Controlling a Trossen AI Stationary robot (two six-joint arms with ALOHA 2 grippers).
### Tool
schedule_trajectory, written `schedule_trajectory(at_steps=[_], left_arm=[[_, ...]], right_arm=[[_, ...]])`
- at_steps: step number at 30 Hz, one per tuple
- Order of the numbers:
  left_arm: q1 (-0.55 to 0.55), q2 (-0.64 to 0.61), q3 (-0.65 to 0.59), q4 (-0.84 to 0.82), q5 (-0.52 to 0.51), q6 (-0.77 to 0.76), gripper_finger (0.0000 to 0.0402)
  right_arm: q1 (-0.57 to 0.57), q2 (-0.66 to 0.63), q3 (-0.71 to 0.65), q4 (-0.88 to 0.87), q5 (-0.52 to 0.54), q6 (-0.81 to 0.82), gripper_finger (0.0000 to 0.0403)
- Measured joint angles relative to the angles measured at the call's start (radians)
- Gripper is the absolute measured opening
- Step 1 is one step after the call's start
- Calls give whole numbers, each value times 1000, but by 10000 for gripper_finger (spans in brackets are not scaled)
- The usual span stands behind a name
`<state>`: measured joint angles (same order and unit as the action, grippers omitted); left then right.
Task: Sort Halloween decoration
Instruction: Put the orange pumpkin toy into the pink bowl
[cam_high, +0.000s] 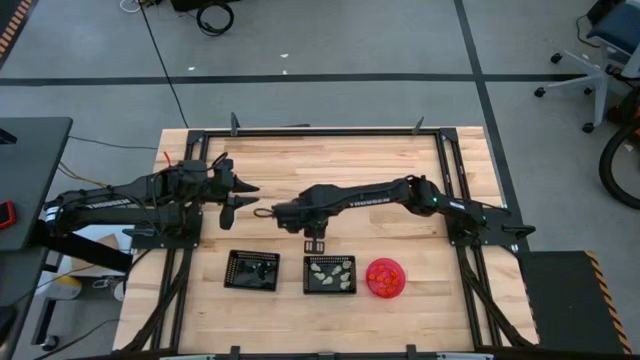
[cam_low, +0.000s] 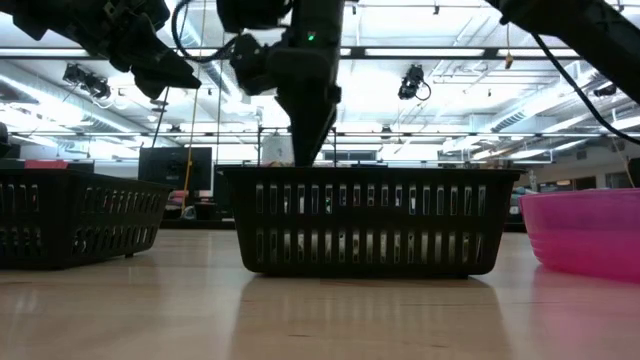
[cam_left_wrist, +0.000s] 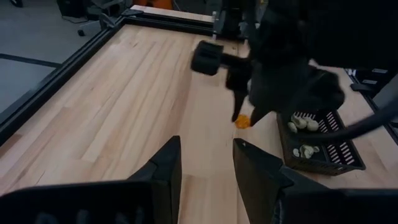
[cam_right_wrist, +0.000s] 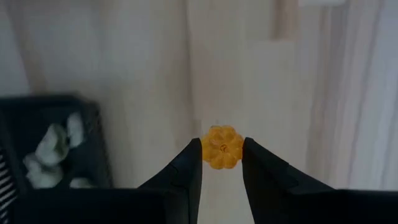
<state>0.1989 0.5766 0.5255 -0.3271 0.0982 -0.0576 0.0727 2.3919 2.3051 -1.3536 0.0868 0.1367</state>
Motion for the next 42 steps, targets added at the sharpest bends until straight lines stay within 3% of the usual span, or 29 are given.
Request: schedule_trajectory(at_steps=[14, 26, 42], left_arm=[[0, 0, 0, 0, 0, -2, 116], [0, 0, 0, 0, 0, -3, 116], [0, 0, 0, -13, 0, -3, 116]], right_arm=[[102, -17, 0, -216, 23, 149, 103], [184, -19, 0, -218, -53, 181, 103], [283, -19, -1, -218, -62, 152, 103]])
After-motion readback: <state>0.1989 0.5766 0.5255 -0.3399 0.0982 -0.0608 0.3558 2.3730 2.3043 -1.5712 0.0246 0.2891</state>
